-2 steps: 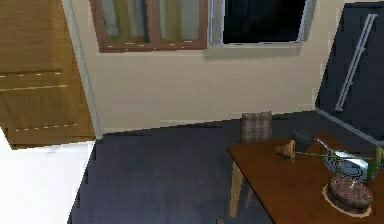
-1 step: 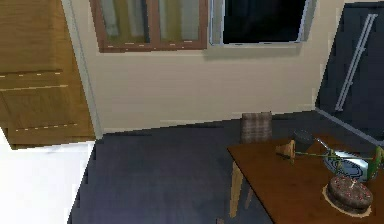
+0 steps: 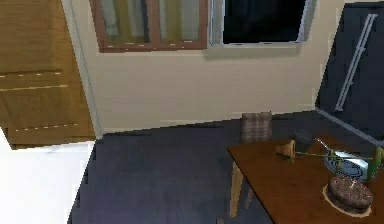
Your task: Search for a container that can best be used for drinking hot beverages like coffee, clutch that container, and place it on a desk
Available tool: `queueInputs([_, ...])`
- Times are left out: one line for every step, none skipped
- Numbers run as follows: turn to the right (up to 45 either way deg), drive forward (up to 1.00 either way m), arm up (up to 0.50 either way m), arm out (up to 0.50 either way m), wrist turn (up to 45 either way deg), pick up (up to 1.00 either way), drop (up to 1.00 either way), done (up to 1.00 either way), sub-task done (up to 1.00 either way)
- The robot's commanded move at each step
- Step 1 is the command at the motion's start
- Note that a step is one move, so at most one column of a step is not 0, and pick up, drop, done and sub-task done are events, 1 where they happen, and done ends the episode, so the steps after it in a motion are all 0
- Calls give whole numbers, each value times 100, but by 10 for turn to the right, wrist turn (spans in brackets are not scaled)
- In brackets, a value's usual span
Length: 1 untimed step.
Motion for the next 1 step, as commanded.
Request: queueInputs([0,0,0,42,0,0,0,0,0])
